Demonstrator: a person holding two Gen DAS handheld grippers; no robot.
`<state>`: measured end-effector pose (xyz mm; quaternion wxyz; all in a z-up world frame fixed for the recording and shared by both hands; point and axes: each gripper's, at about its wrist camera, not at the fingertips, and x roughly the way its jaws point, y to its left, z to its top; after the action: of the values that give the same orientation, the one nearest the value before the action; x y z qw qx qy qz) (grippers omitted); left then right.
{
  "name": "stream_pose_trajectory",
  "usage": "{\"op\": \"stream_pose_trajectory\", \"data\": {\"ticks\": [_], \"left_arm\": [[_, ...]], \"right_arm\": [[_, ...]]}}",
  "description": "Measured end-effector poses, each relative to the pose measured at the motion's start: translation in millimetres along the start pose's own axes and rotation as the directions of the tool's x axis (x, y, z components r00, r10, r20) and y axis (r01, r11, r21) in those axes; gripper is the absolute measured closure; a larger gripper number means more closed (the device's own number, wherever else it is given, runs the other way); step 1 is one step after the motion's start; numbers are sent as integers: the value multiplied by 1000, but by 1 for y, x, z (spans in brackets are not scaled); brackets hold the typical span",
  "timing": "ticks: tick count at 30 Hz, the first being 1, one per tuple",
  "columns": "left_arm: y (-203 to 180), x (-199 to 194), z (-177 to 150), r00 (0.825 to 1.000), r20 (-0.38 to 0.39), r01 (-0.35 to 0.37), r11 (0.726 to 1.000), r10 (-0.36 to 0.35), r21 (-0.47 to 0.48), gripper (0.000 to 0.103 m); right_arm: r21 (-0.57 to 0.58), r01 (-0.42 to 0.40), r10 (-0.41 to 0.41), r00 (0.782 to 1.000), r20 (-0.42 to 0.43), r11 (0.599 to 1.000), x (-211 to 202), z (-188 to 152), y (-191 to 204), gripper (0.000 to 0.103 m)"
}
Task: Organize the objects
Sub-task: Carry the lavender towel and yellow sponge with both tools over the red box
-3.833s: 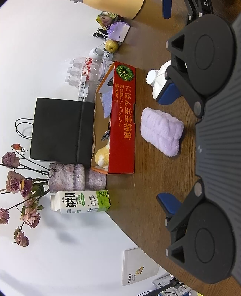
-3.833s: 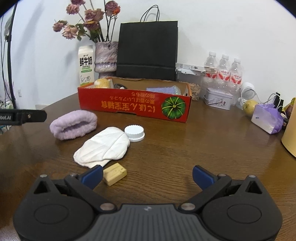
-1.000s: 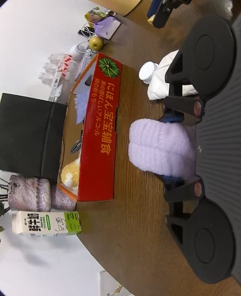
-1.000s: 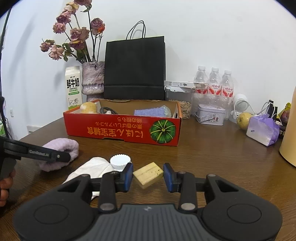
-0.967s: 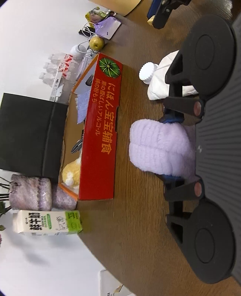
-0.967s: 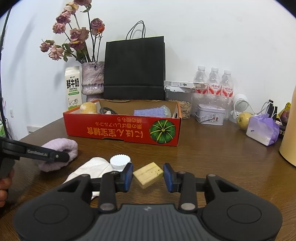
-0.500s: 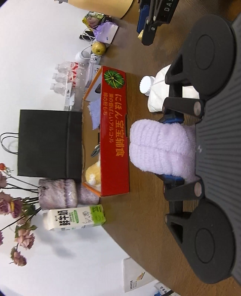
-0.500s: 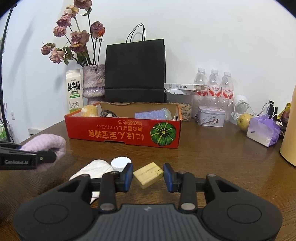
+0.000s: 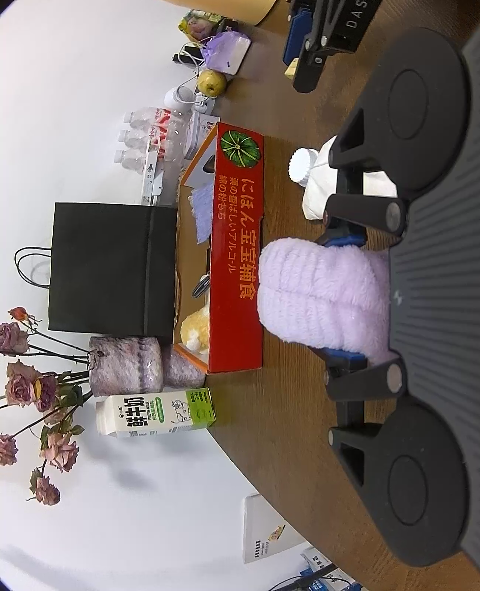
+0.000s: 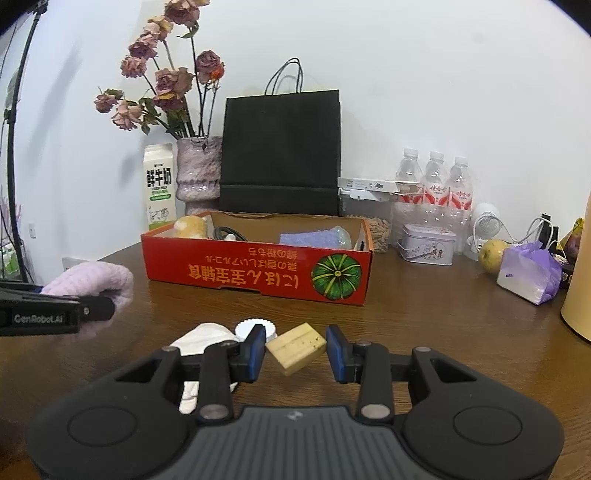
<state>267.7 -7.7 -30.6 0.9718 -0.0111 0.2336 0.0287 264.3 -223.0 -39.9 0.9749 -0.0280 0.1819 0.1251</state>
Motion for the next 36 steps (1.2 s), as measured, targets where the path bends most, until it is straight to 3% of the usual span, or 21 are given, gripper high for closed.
{"op": "stream_pose_trajectory", "data": {"ticks": [18,36], "left_arm": [[-17,-9,23,997,72,-17,1000,16,14,55],[-34,30,61,995,97,-14,1000,13,5,55]], "right_arm": [[3,-20,20,998,54,1000,-5,23,5,69],[-5,-23,24,995,94,1000,33,61,-3,69]]}}
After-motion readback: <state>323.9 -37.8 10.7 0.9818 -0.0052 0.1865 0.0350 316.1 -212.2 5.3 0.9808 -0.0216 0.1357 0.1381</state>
